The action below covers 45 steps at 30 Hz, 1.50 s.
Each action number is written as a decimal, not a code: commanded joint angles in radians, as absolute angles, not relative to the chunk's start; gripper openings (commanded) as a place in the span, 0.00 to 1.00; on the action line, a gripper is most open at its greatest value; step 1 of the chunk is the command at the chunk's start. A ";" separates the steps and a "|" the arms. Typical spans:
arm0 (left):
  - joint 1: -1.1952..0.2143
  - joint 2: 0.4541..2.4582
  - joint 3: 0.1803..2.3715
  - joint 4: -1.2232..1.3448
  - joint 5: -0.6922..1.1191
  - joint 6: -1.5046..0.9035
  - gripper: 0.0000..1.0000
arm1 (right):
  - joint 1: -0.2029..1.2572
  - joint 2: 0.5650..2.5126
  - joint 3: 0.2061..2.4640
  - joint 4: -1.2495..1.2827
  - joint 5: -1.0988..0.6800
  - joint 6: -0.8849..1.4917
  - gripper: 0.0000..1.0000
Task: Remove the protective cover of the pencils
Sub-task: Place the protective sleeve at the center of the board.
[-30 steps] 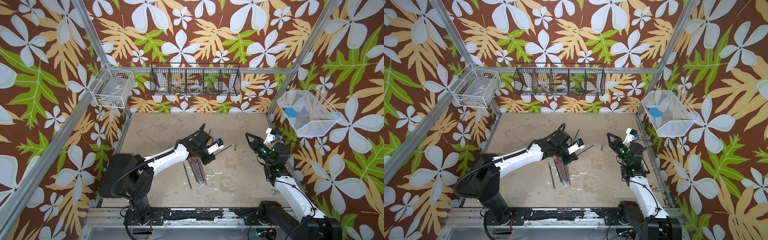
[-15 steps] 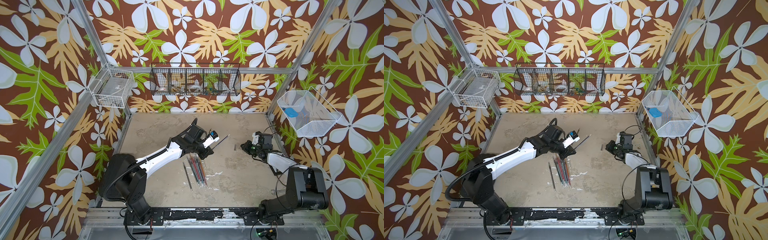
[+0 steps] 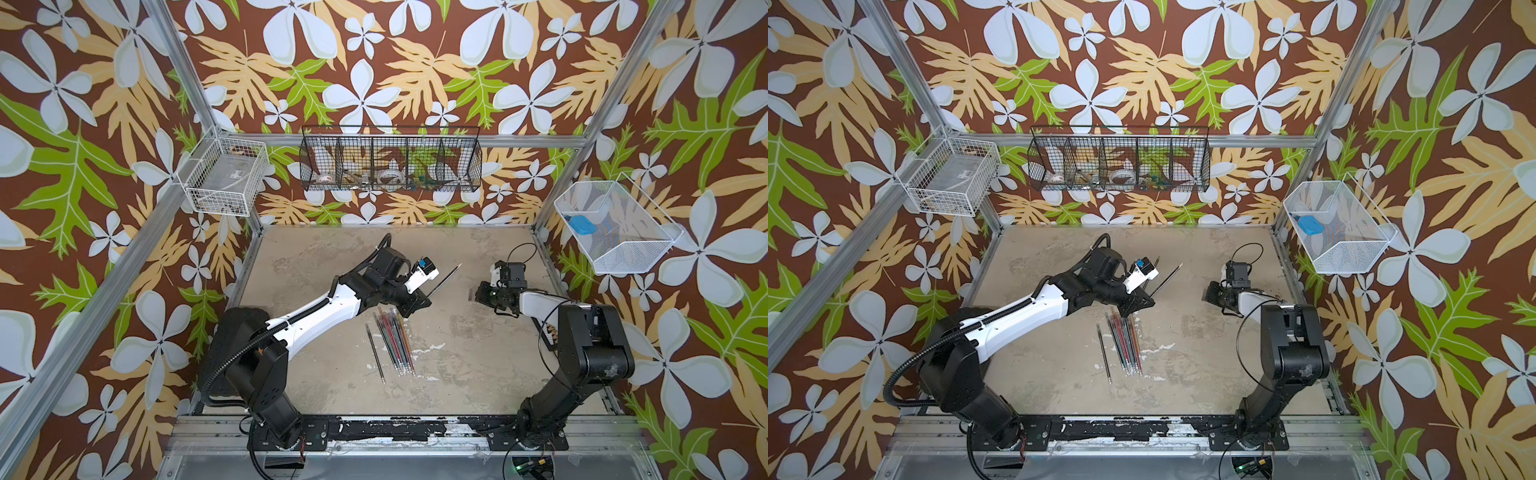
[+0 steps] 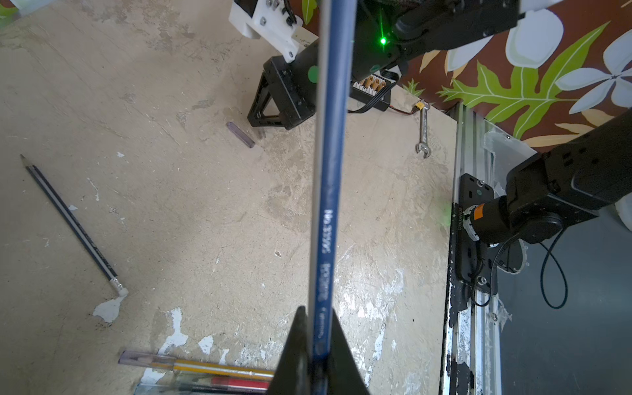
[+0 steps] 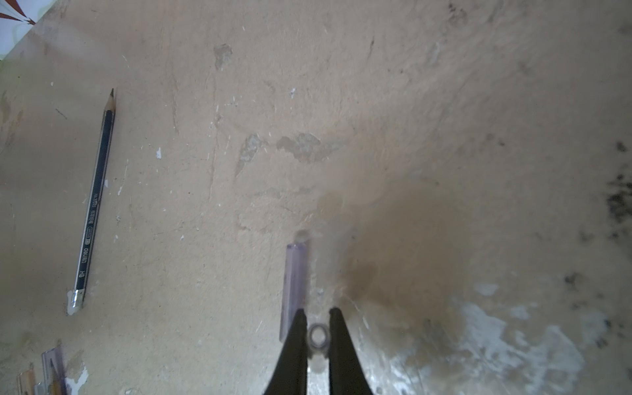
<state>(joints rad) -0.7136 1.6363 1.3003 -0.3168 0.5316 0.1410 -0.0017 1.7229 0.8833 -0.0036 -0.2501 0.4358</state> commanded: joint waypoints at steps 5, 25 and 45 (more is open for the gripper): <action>-0.712 1.640 1.302 -0.304 0.552 0.146 0.00 | -0.001 1.745 0.904 -0.015 -0.224 0.405 0.14; -0.711 1.653 1.302 -0.310 0.550 0.150 0.00 | -0.003 1.725 0.881 0.040 -0.276 0.437 0.24; -0.608 1.660 1.237 -0.169 0.479 0.033 0.00 | -0.003 1.642 0.847 0.091 -0.337 0.453 0.42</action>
<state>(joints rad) -0.6308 1.6688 1.2530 -0.2550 0.5144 0.1009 -0.0044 1.6672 0.8551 0.0608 -0.3370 0.4484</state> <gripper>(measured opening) 0.101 0.414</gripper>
